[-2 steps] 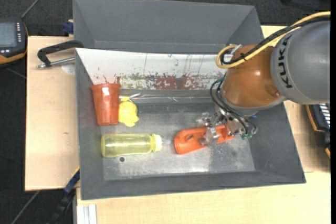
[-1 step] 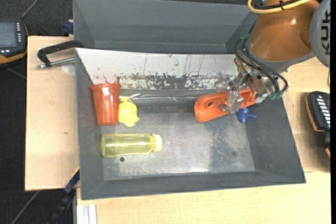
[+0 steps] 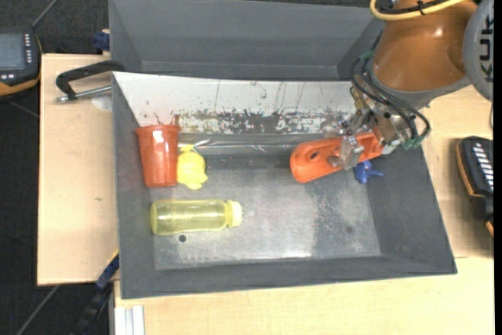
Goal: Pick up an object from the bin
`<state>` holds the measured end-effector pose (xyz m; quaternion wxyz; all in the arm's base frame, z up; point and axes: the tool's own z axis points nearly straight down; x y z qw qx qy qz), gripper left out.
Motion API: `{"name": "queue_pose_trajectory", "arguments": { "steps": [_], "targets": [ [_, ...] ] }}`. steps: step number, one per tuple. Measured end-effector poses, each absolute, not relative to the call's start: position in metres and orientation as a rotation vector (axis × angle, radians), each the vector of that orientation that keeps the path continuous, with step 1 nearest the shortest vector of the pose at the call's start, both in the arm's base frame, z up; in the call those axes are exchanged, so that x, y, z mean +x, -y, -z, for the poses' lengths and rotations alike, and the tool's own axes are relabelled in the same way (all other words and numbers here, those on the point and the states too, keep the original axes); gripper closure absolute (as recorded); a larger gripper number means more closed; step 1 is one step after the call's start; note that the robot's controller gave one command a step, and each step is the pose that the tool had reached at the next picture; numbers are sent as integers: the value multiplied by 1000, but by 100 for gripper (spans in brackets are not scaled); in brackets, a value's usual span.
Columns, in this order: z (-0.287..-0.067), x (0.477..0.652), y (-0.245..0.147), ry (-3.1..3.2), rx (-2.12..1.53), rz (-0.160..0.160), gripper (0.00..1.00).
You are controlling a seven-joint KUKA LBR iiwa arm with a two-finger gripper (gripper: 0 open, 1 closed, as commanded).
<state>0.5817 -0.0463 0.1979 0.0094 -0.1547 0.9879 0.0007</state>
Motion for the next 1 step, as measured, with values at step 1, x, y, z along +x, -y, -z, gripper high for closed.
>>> {"name": "queue_pose_trajectory", "arguments": {
  "steps": [1],
  "targets": [
    [-324,589,38,-3071,-519,-1,100]
  ]
}}
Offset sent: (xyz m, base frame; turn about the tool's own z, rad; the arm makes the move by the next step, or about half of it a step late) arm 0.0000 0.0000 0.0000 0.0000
